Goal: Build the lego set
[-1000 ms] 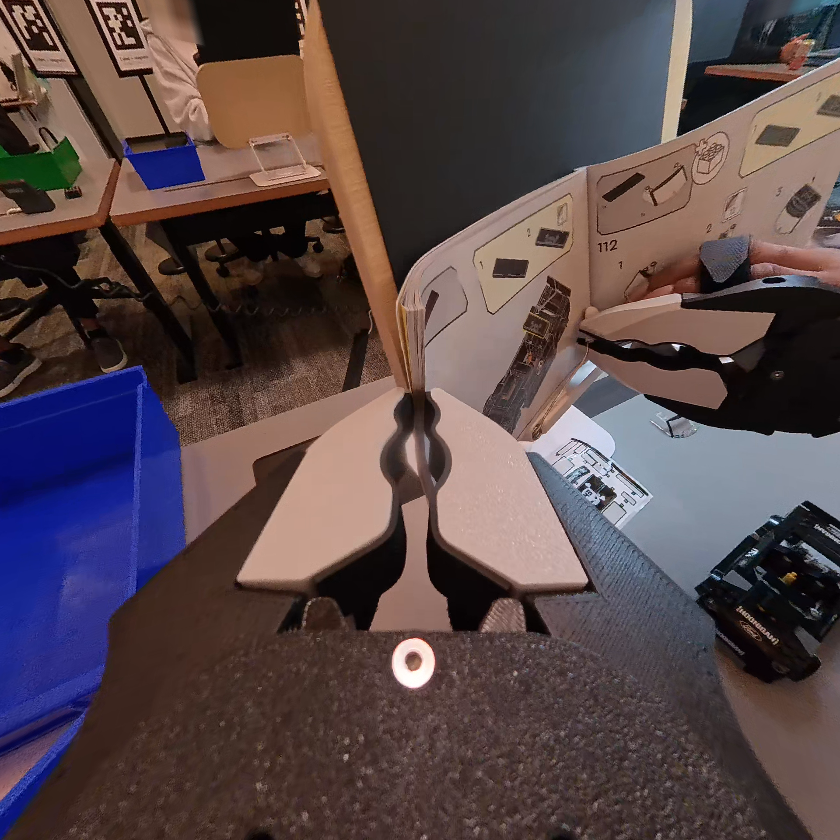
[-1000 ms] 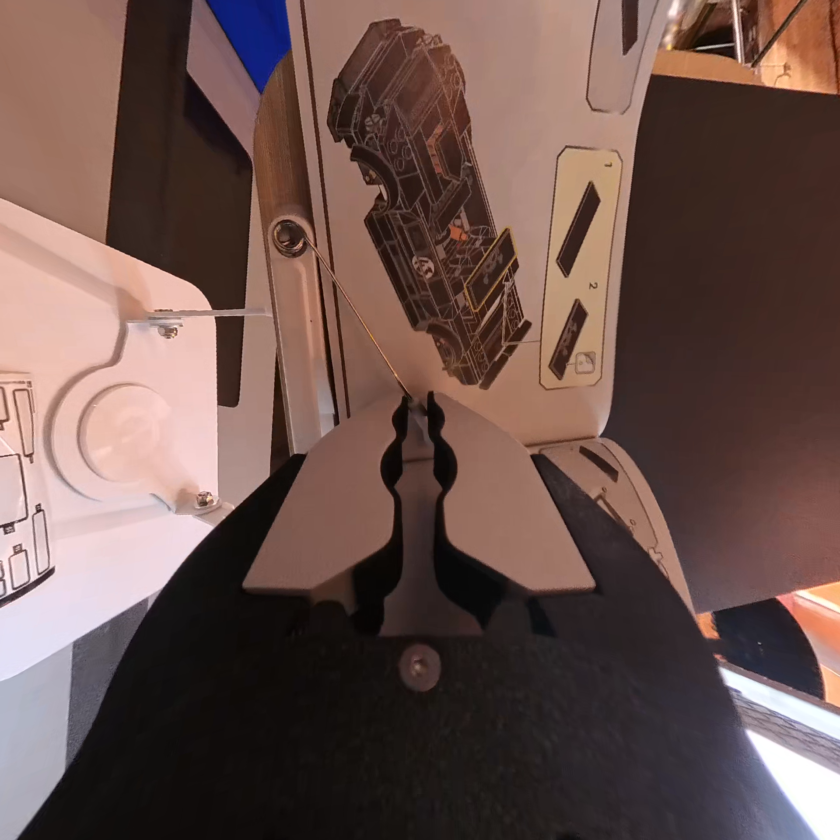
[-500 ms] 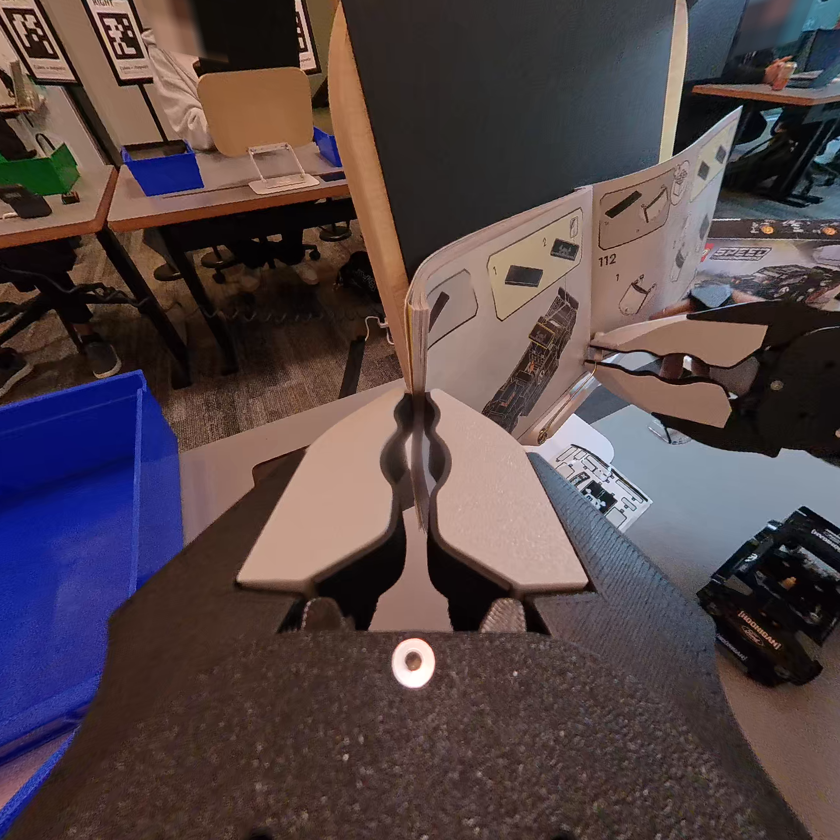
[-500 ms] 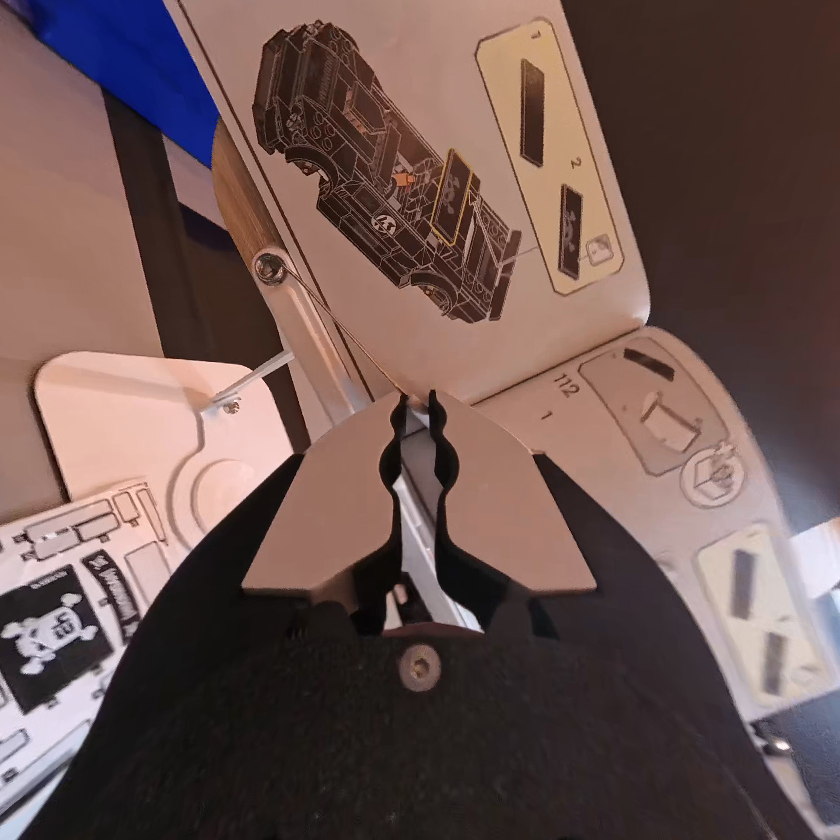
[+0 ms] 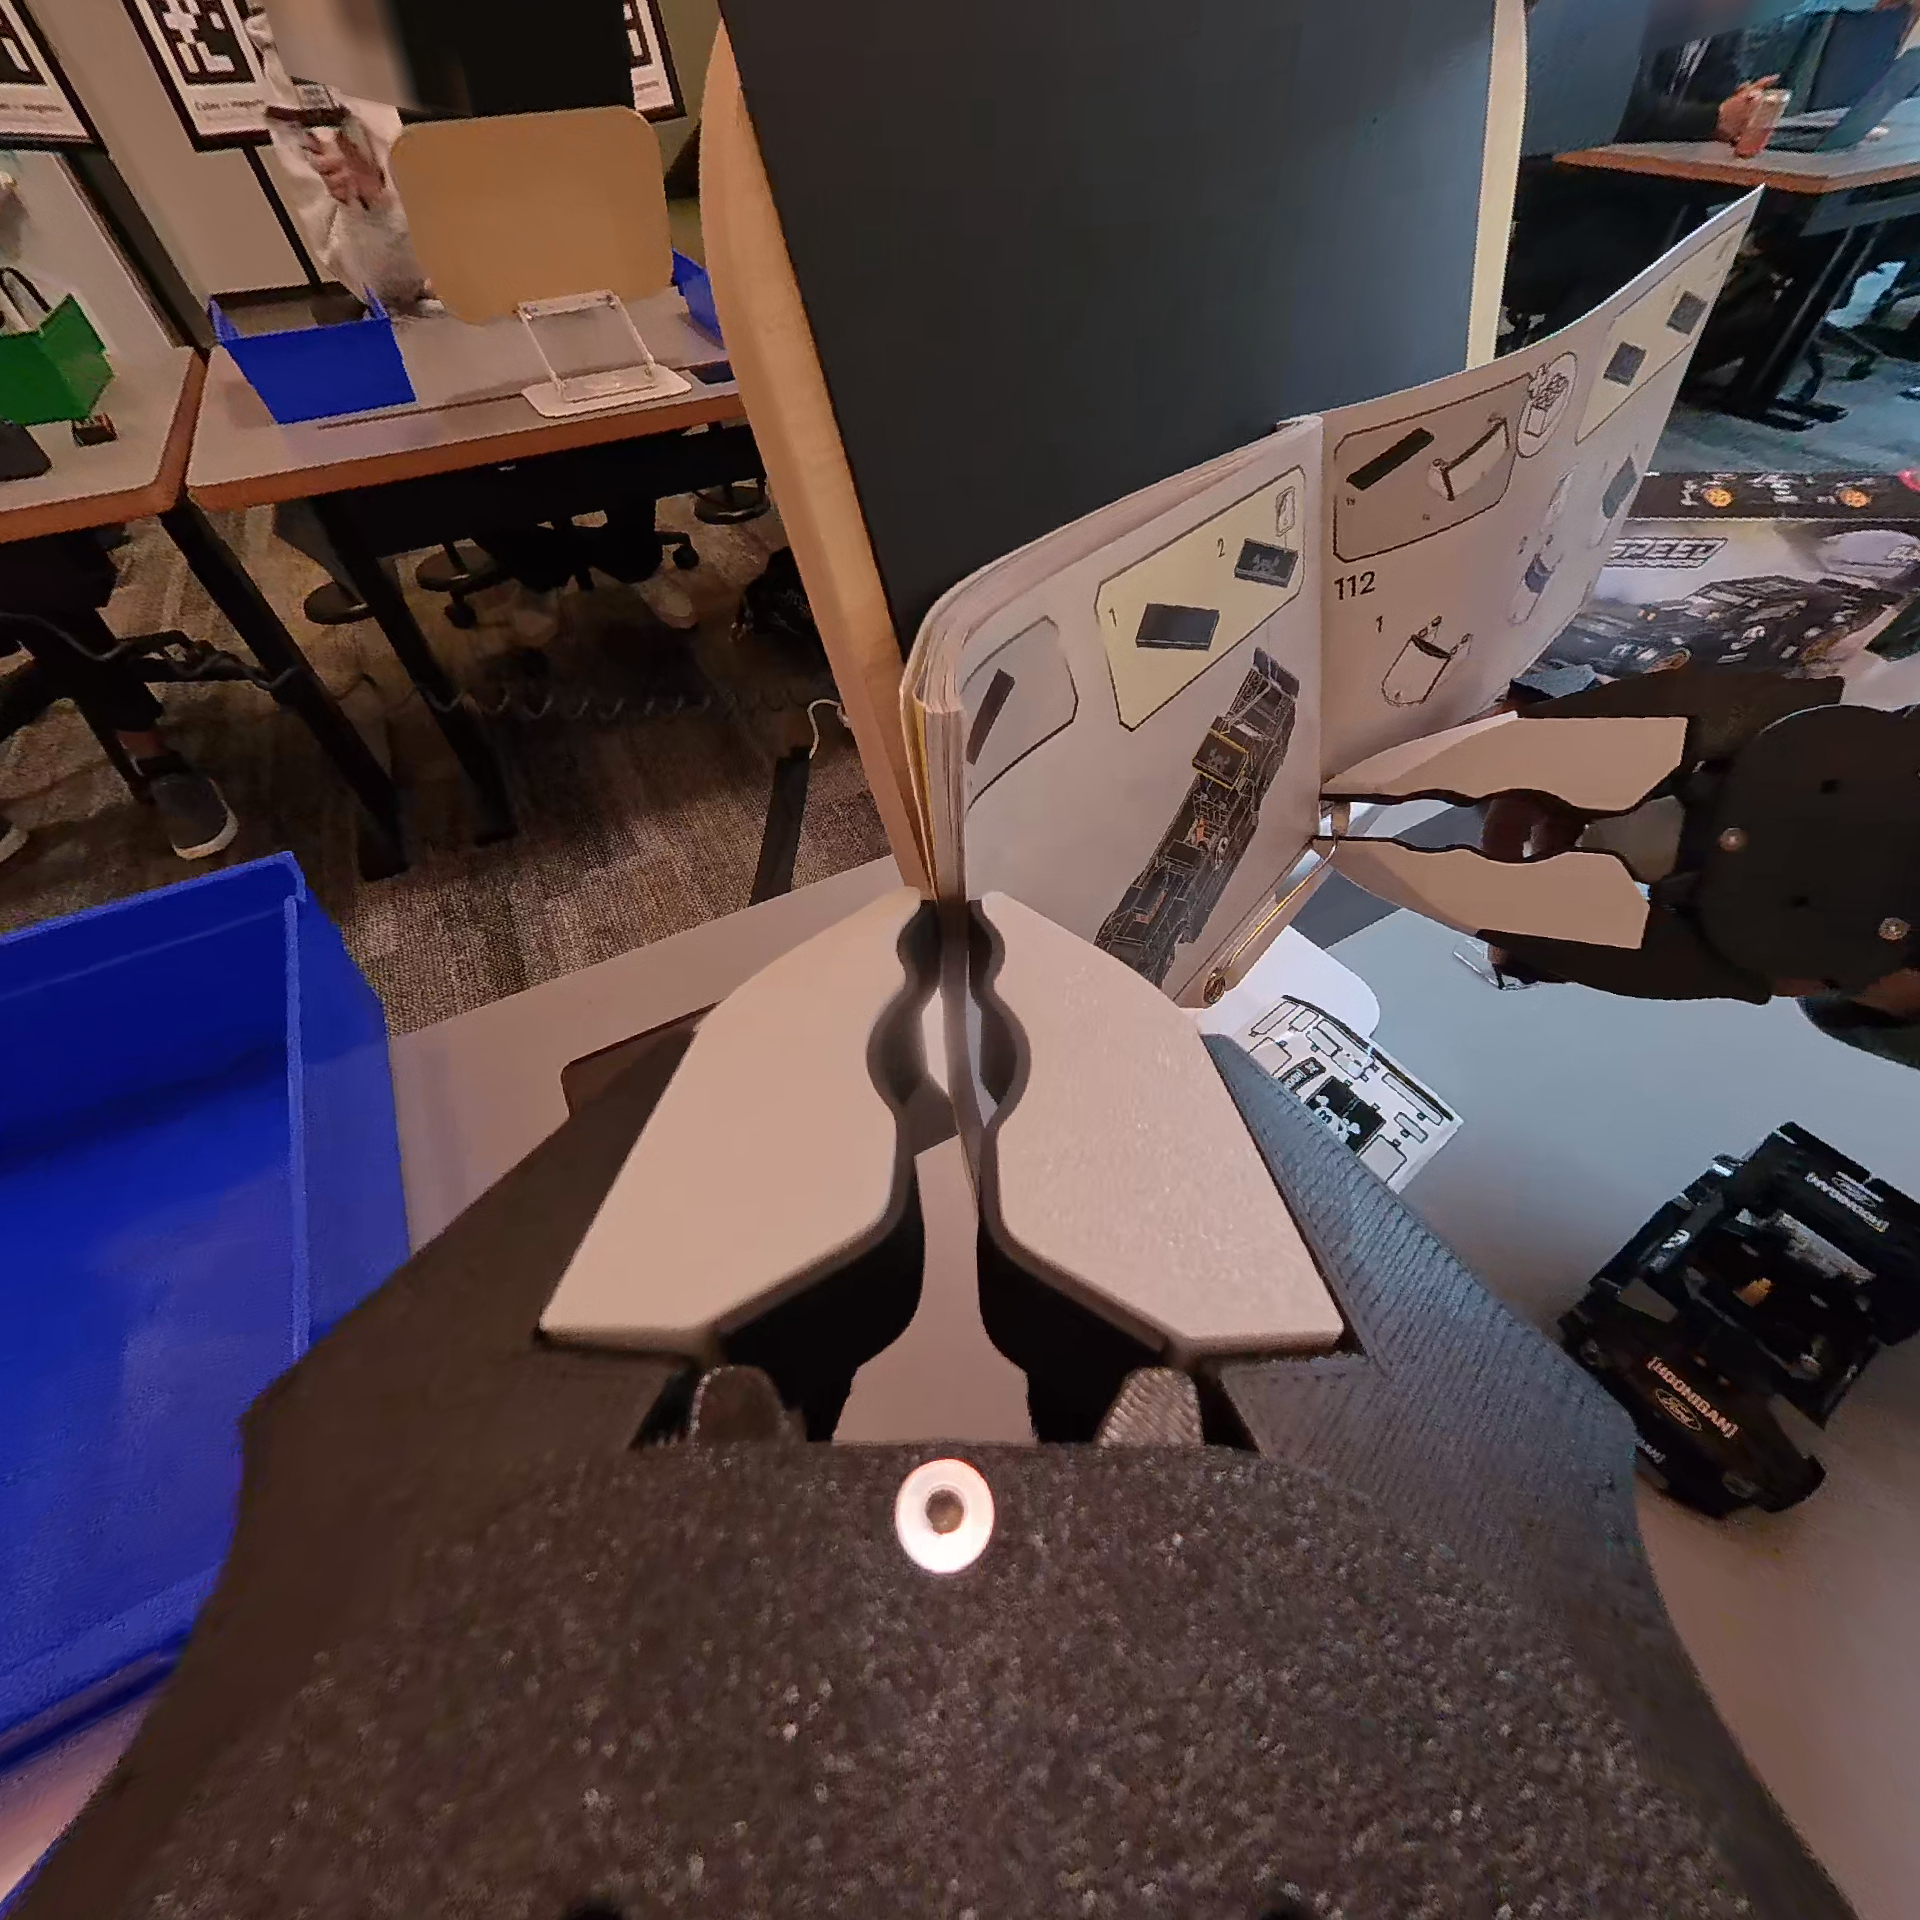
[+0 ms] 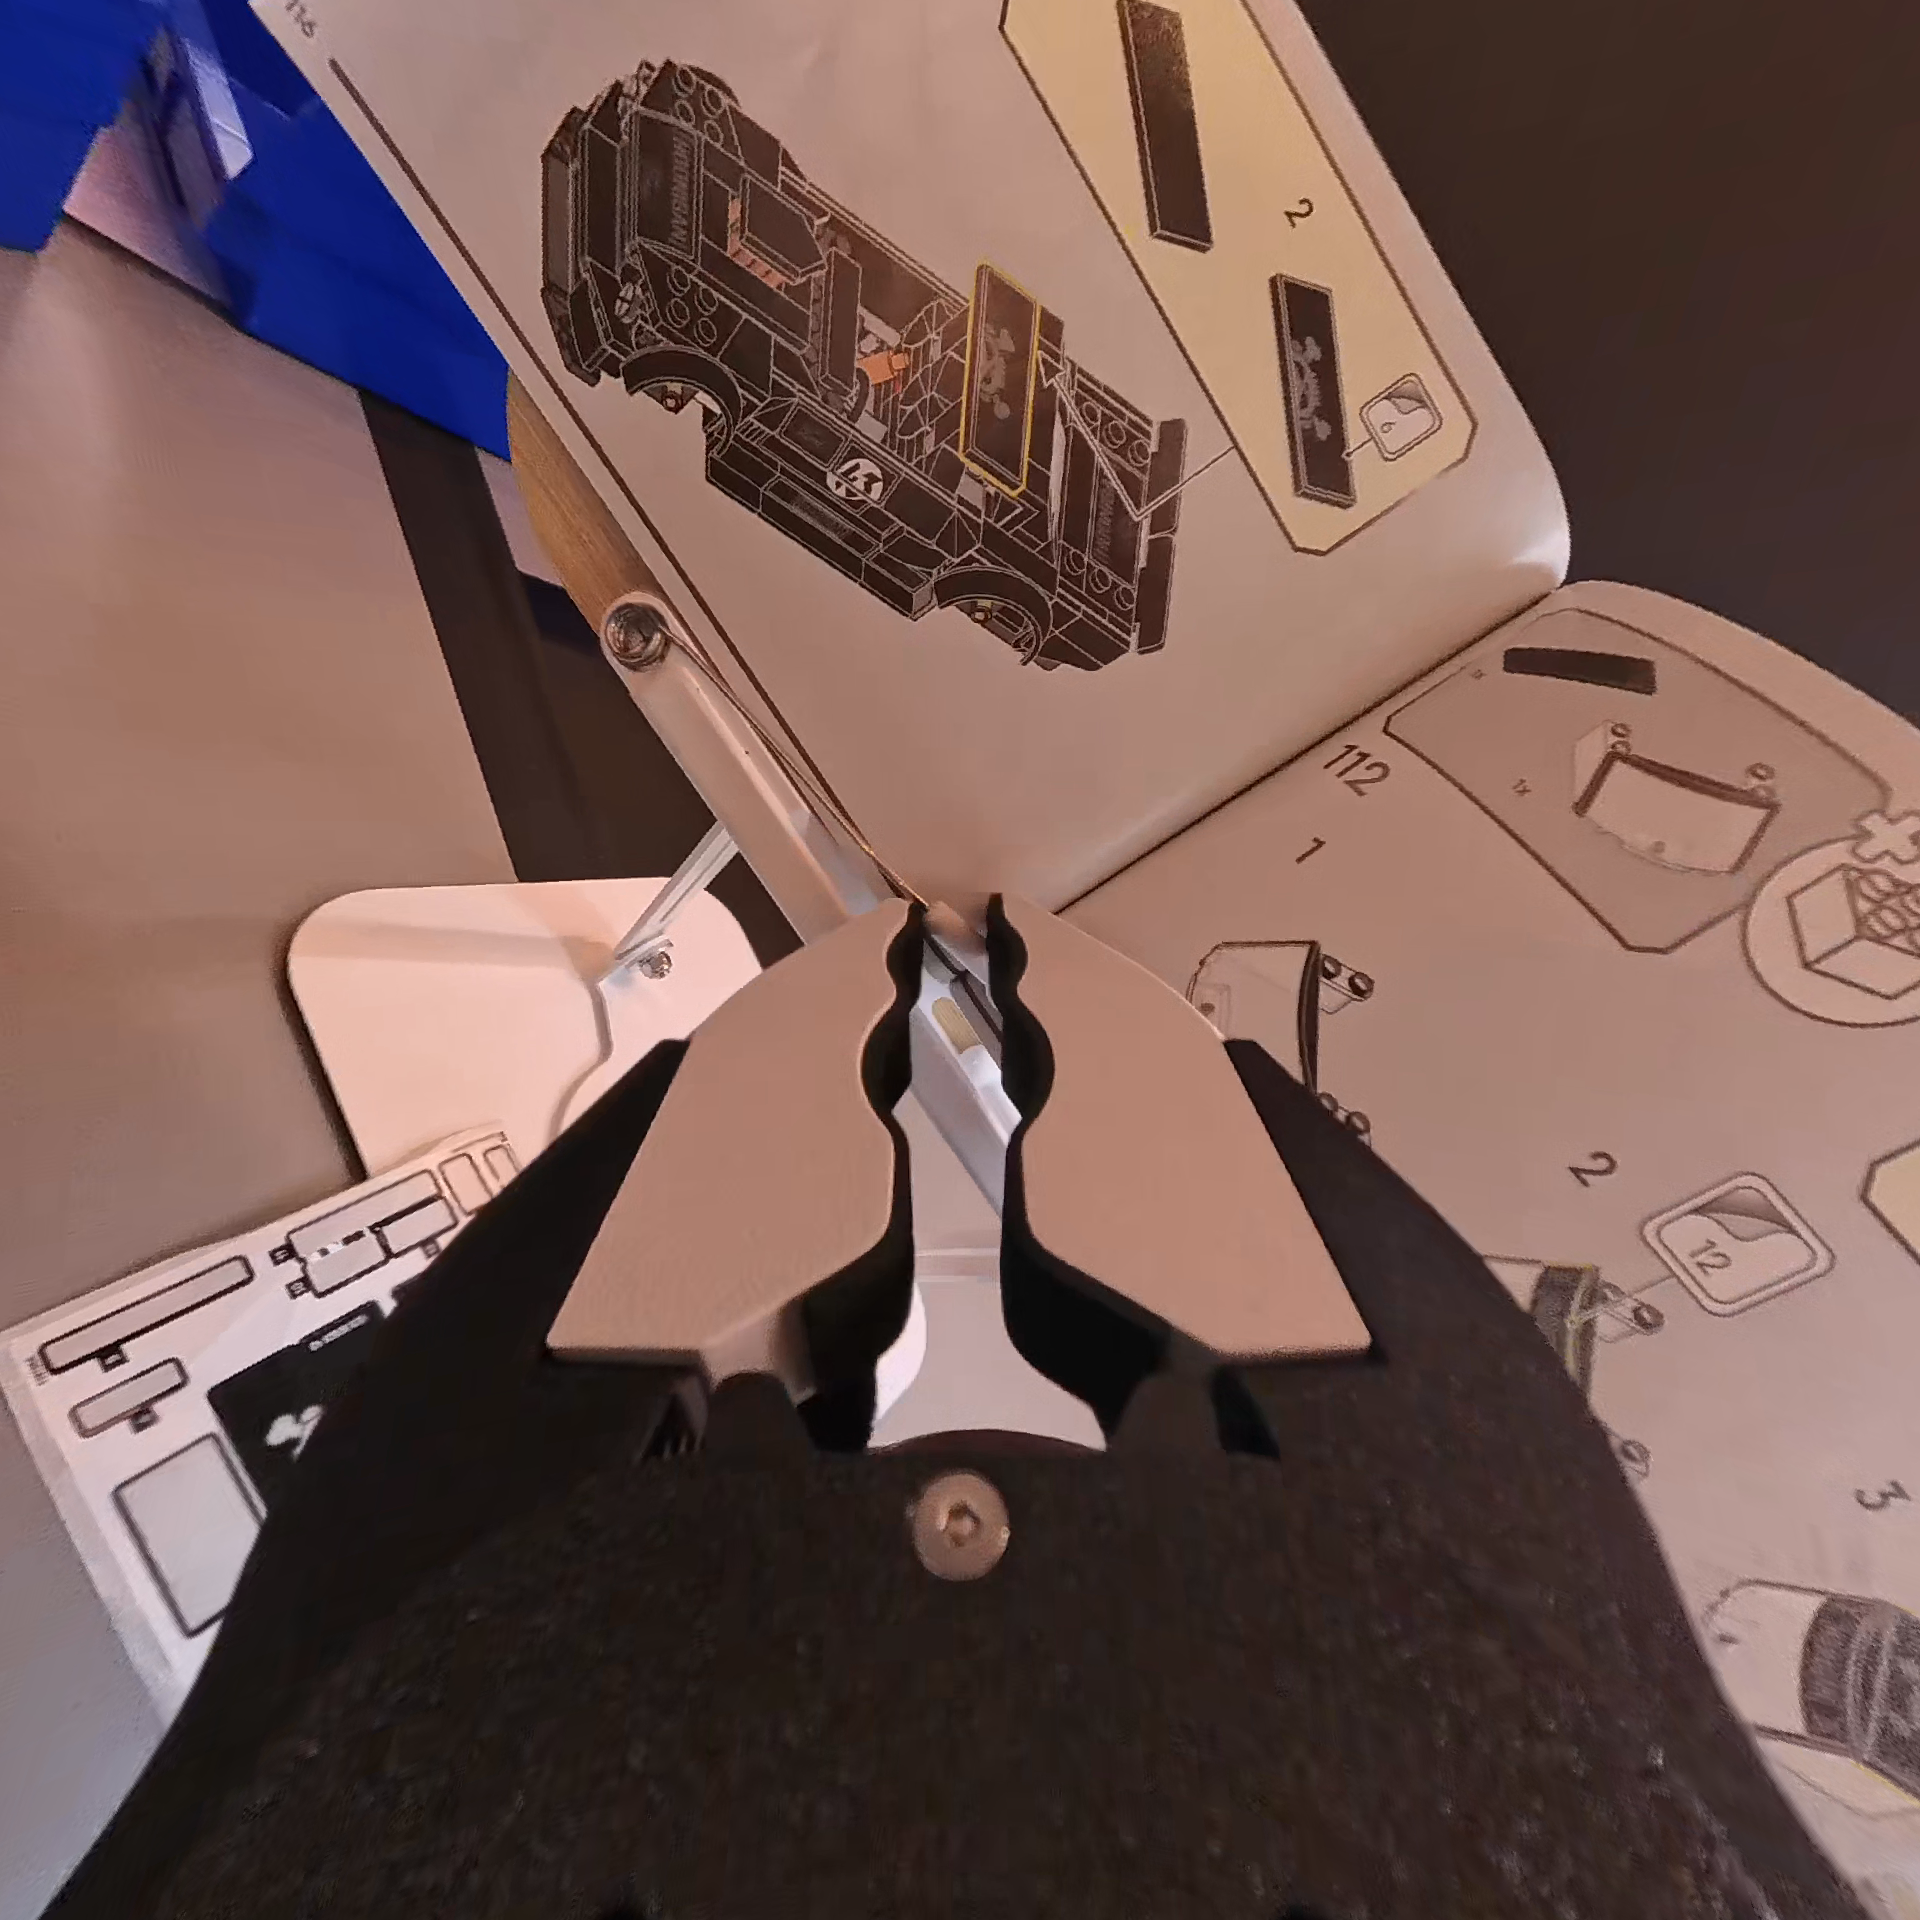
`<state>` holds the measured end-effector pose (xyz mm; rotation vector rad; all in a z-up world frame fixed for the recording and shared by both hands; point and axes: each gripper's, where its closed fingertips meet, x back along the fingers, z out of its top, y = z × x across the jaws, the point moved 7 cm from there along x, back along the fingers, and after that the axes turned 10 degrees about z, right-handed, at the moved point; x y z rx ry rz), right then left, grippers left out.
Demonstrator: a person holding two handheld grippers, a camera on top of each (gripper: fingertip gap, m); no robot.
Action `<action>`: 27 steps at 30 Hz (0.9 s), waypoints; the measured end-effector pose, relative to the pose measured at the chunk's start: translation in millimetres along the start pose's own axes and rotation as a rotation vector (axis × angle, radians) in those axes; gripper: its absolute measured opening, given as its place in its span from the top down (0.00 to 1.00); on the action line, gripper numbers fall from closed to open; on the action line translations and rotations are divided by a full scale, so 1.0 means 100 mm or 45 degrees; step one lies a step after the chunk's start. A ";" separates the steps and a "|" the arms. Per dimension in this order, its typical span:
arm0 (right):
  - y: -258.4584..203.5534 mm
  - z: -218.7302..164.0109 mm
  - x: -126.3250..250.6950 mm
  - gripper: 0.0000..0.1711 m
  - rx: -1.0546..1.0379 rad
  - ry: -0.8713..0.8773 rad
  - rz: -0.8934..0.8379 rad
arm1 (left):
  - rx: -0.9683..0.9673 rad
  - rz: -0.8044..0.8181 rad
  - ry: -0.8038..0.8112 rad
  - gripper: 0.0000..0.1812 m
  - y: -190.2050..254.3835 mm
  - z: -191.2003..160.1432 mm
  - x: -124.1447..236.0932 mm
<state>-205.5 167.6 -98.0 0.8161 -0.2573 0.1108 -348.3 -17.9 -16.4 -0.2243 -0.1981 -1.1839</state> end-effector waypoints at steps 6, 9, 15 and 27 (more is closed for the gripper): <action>0.16 -0.07 0.23 0.83 -0.103 -0.012 -0.043 | -0.007 0.019 0.065 0.89 0.04 0.01 0.00; 0.32 -0.15 0.40 0.82 -0.235 0.046 -0.095 | -0.019 0.025 0.074 0.88 0.07 0.01 0.00; 0.79 -0.53 0.56 0.79 -0.586 0.024 -0.304 | -0.009 0.055 0.078 0.94 0.05 -0.01 -0.03; 0.70 -0.81 0.47 0.84 -0.719 -0.010 -0.289 | -0.035 0.114 0.094 0.84 0.04 -0.02 0.06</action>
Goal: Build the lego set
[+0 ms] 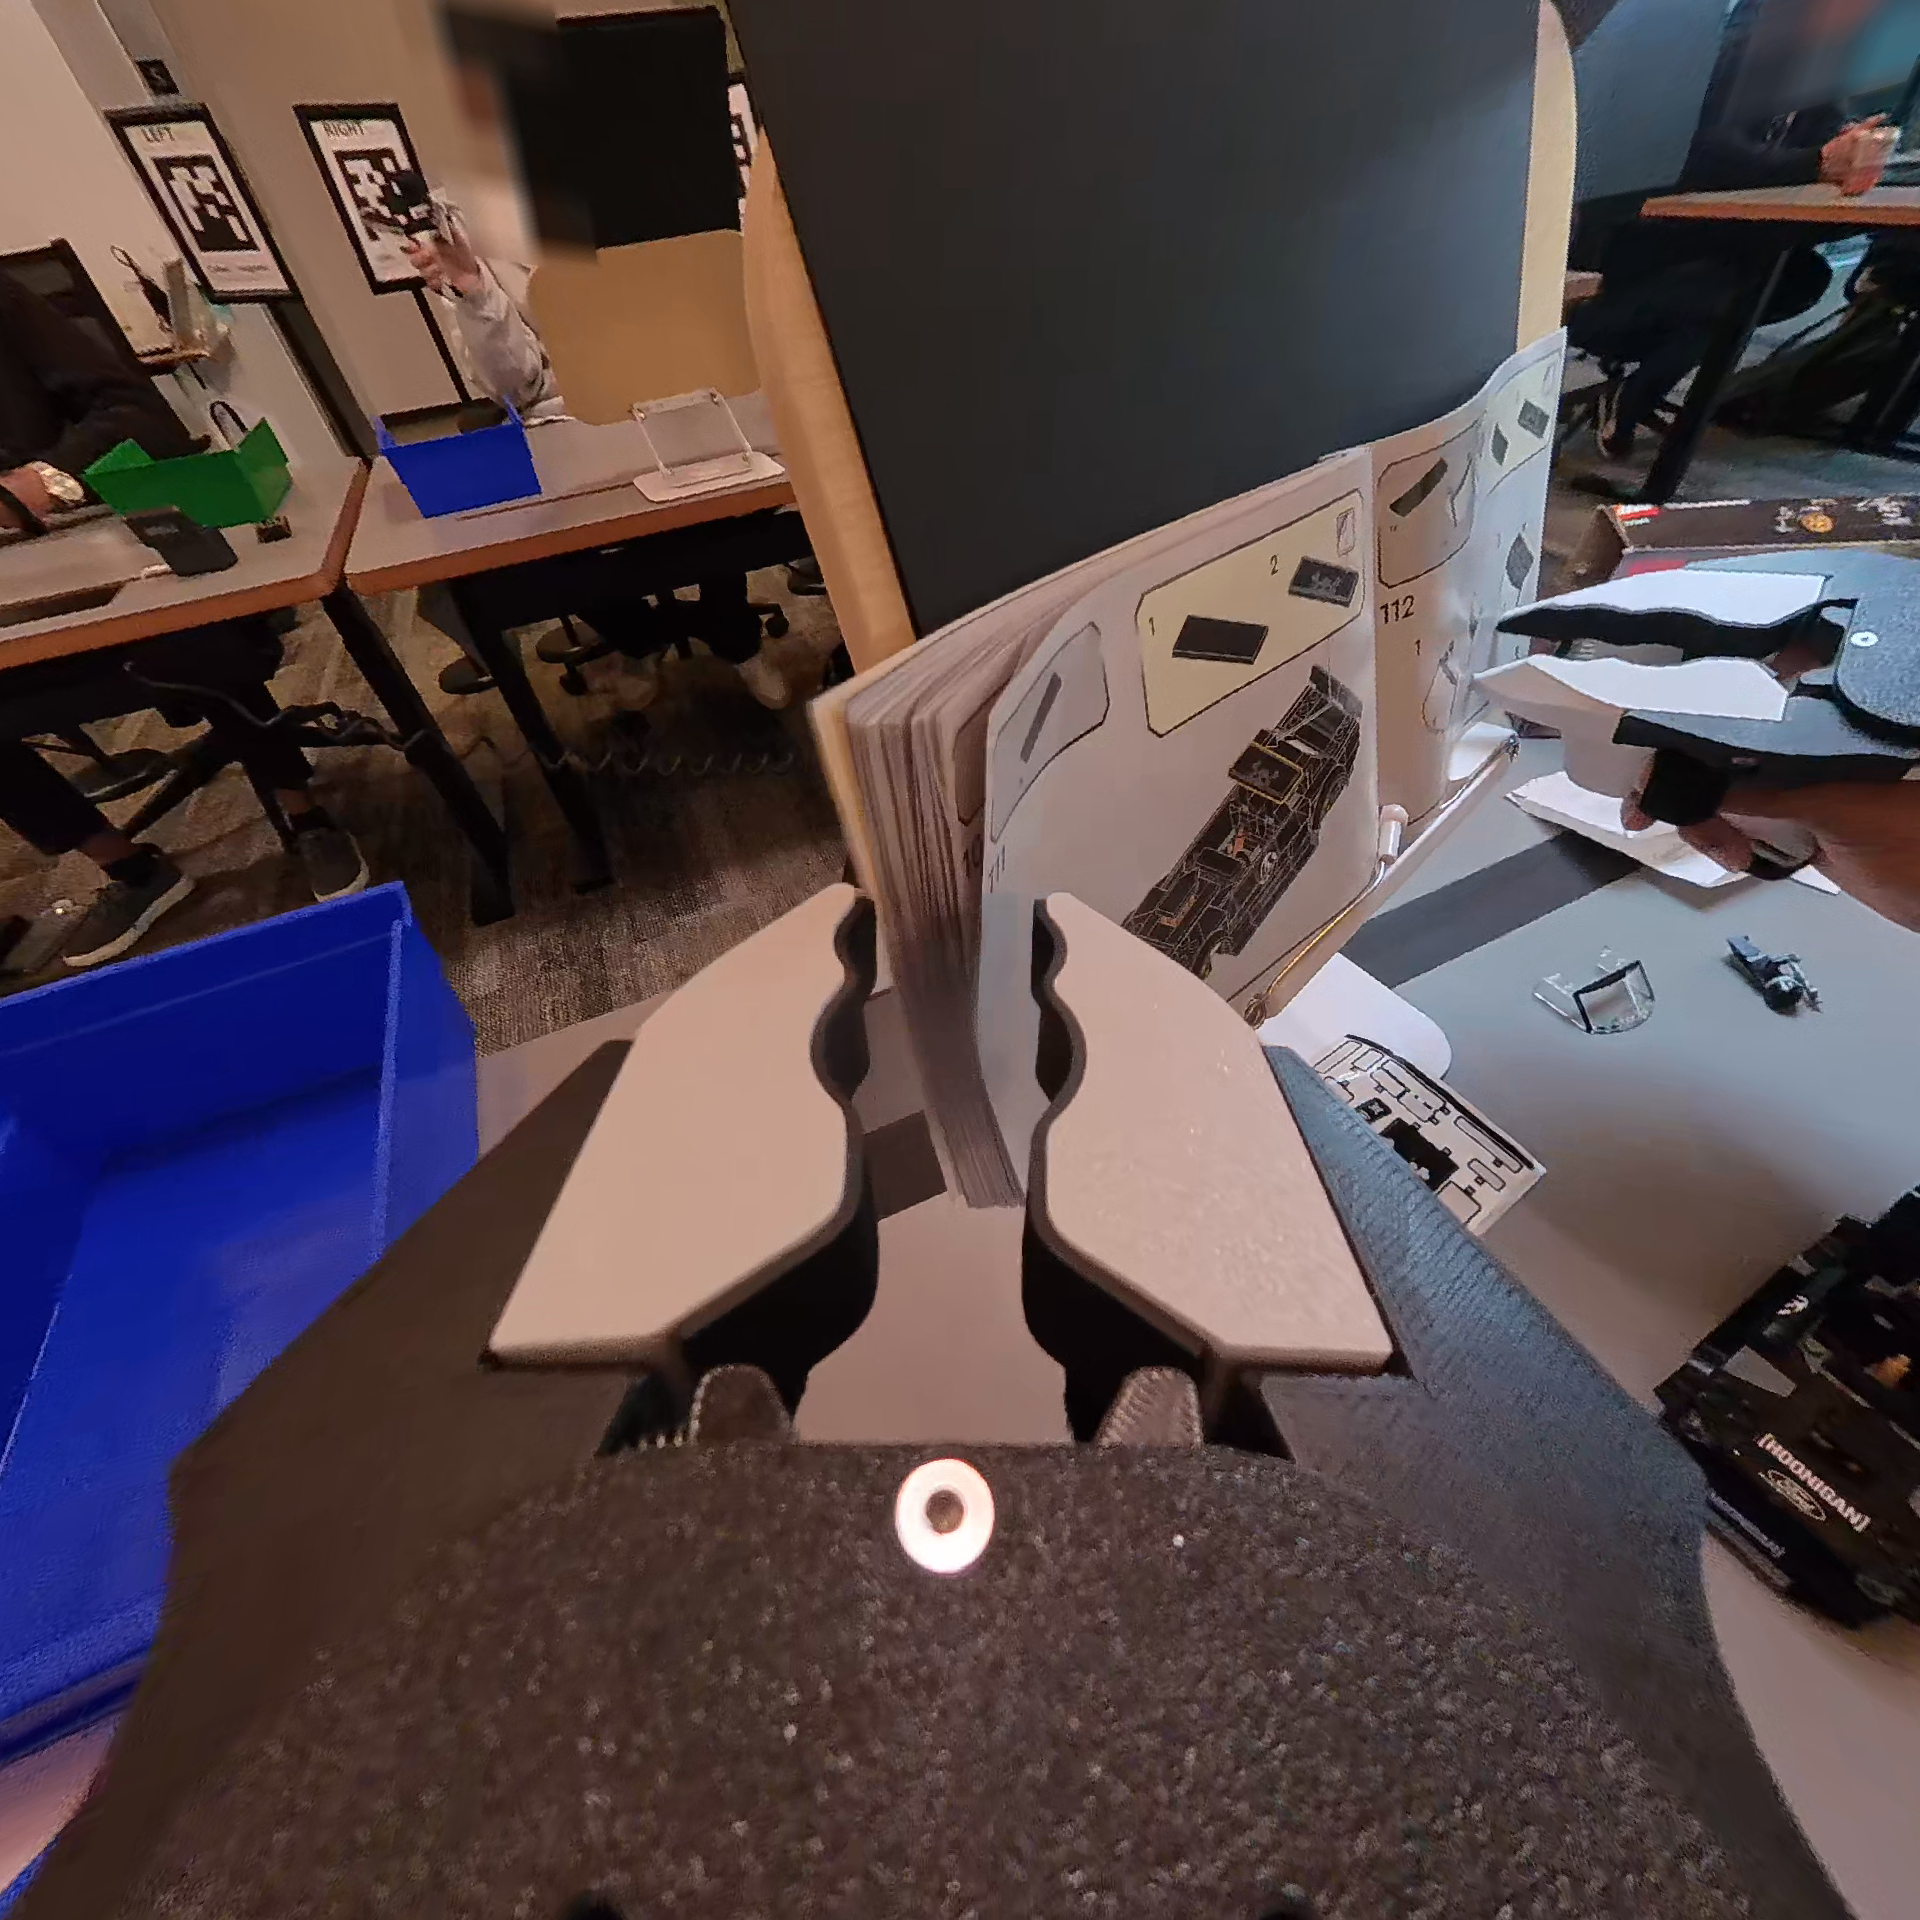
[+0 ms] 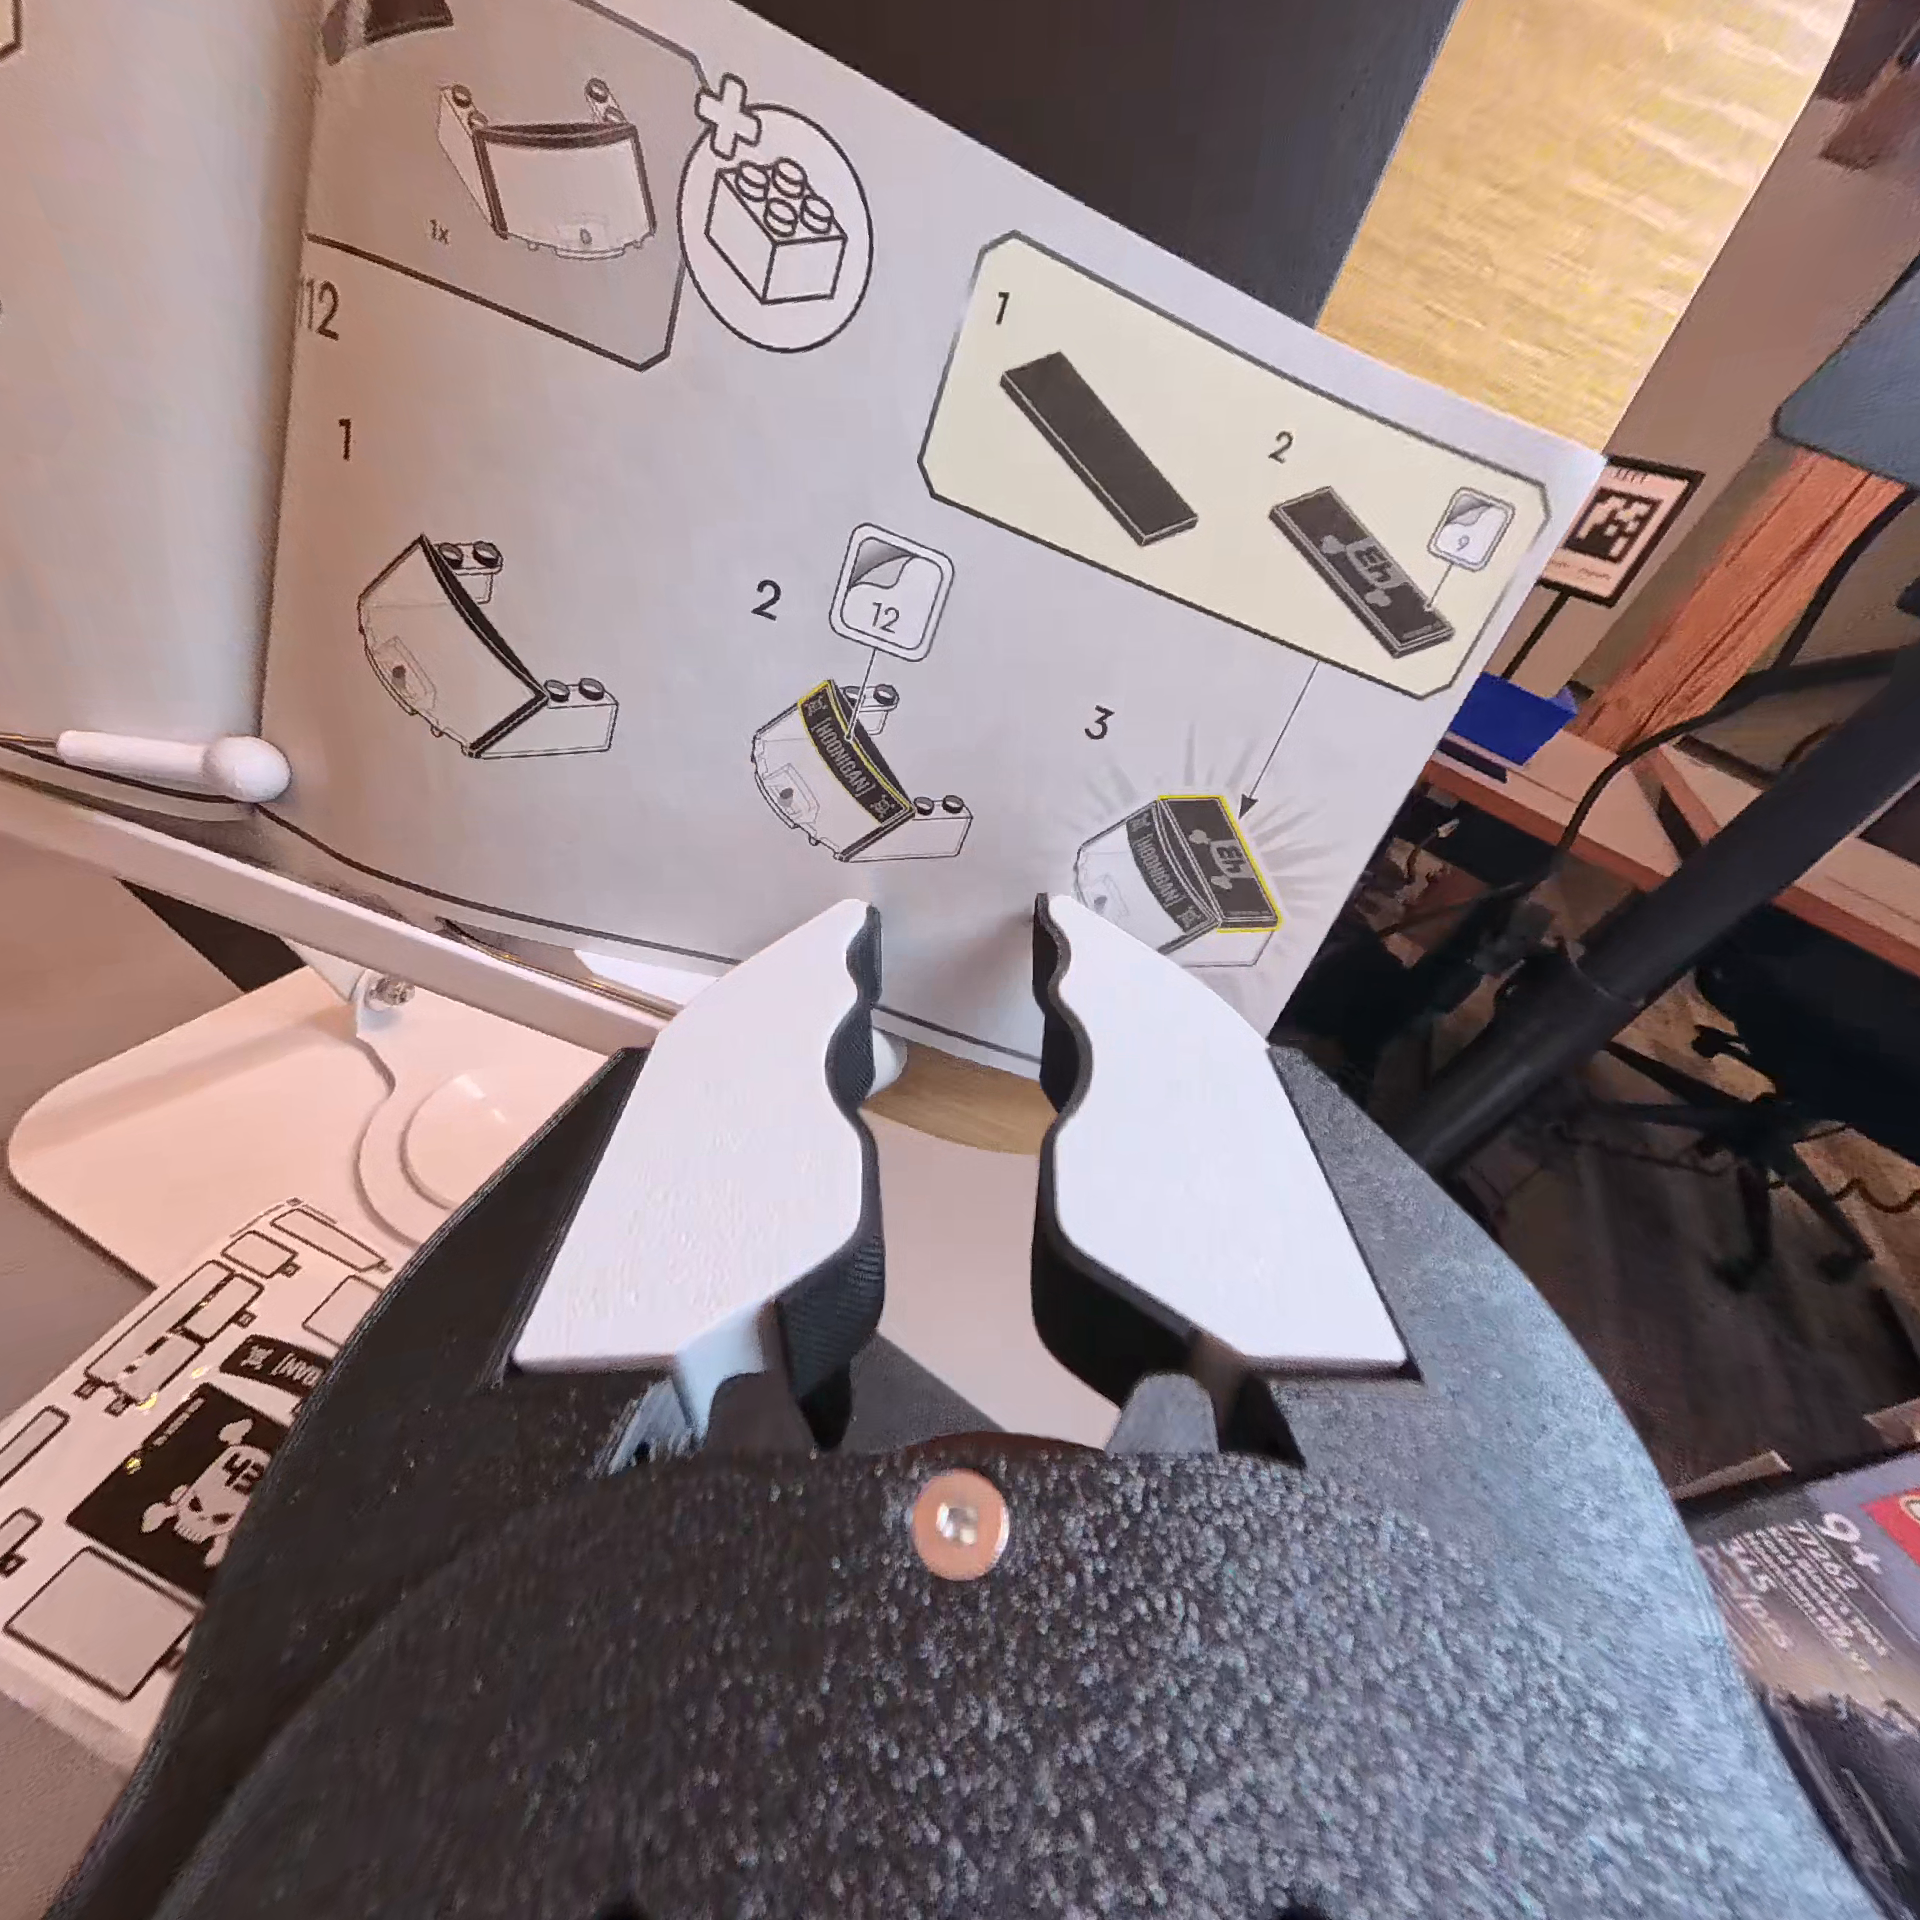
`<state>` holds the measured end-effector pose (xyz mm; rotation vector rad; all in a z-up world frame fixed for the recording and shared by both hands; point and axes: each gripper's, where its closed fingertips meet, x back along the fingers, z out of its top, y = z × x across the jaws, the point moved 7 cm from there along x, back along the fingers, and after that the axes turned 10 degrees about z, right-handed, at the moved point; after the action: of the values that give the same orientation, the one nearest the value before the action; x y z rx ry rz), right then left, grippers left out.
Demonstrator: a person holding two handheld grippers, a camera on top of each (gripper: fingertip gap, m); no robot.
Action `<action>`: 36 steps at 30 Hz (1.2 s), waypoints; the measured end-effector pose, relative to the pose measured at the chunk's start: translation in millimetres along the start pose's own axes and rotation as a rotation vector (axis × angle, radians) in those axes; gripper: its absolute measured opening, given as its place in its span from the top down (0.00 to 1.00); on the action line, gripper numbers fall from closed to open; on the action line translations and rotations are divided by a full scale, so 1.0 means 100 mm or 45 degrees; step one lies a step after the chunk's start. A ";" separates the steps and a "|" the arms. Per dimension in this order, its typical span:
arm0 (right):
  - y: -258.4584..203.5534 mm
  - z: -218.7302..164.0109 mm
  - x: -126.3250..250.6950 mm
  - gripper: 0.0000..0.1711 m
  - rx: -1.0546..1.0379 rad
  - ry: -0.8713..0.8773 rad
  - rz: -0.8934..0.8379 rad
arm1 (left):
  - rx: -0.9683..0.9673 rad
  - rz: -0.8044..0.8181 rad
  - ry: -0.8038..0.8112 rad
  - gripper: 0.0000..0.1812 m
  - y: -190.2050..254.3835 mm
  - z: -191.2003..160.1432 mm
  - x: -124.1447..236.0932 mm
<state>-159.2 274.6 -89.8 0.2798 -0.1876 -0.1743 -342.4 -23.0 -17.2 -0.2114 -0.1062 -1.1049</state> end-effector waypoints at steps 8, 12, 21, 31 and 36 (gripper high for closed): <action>0.02 0.15 0.29 0.79 -0.105 0.097 0.059 | 0.022 0.186 0.213 0.83 0.09 0.00 0.40; -0.12 0.32 0.78 0.79 -0.110 0.249 0.048 | 0.012 0.166 0.280 0.90 0.35 -0.13 0.61; -0.94 0.33 1.83 0.77 -0.090 0.310 0.162 | 0.070 -0.025 0.307 1.00 1.10 -0.54 0.62; -1.20 -0.33 2.14 0.78 -0.199 0.275 0.055 | 0.026 0.114 0.444 1.00 1.54 -0.95 0.85; -1.12 -0.50 2.17 1.00 -0.216 0.260 0.066 | -0.030 0.199 0.379 1.00 1.46 -1.20 0.76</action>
<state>45.1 139.1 -134.3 0.1220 0.0224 -0.1082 -180.6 -53.0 -136.5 -0.0727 0.1866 -0.9708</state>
